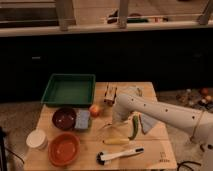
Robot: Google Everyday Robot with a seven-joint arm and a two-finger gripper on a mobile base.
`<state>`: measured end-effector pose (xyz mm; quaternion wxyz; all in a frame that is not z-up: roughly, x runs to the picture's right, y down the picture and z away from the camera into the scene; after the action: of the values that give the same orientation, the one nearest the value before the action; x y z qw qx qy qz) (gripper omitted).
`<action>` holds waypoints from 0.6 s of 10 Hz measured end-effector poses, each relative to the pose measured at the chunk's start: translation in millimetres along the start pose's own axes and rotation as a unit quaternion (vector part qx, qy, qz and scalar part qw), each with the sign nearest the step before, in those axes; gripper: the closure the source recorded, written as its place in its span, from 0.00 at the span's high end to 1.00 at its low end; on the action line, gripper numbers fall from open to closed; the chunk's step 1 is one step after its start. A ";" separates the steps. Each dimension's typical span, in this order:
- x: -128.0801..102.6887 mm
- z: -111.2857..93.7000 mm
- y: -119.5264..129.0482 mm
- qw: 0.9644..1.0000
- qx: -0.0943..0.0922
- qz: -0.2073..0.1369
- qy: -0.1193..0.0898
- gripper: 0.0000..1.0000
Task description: Place fork in red bowl
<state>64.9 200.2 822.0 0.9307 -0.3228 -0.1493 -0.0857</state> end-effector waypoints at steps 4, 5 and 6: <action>1.9 -20.2 0.4 1.000 0.022 0.005 0.004 0.00; 2.9 -27.0 1.7 1.000 0.029 0.007 0.005 0.00; 2.8 -32.0 3.1 0.999 0.034 0.008 0.007 0.00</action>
<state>75.5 182.4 797.2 0.9428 -0.2912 -0.1436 -0.0756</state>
